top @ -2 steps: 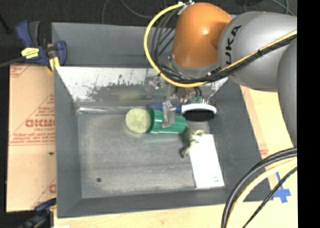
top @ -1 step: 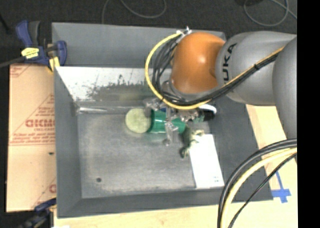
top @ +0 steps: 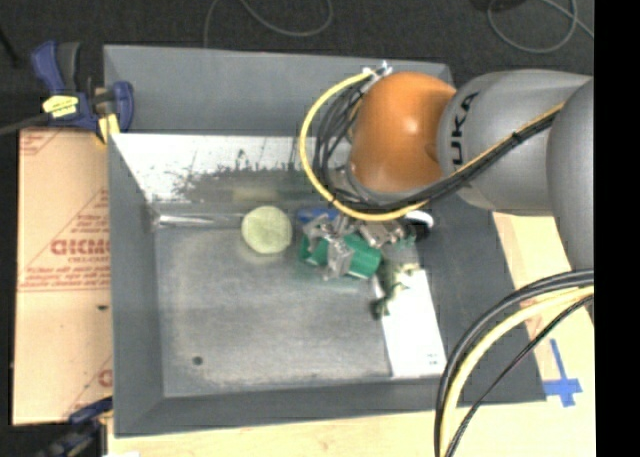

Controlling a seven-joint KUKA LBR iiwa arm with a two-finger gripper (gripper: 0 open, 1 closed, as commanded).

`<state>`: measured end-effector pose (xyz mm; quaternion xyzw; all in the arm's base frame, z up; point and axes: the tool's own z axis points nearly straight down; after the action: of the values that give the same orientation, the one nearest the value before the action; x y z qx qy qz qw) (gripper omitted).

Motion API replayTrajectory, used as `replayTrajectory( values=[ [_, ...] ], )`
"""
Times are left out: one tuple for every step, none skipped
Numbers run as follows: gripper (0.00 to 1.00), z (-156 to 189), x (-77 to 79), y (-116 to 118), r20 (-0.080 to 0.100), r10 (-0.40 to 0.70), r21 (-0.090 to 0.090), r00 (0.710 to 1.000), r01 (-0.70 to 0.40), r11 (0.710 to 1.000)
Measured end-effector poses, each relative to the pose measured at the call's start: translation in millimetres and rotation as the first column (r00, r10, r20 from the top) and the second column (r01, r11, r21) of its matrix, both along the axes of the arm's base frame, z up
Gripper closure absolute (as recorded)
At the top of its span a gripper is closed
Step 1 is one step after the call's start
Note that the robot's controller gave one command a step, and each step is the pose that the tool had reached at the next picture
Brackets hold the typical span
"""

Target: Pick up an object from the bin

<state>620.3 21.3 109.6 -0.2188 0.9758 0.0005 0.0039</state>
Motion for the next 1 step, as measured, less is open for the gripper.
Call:
replayTrajectory(
  values=[
    [1.0,0.0,0.0,-0.1,0.0,-0.001,0.0,1.0,0.001,1.0]
  ],
)
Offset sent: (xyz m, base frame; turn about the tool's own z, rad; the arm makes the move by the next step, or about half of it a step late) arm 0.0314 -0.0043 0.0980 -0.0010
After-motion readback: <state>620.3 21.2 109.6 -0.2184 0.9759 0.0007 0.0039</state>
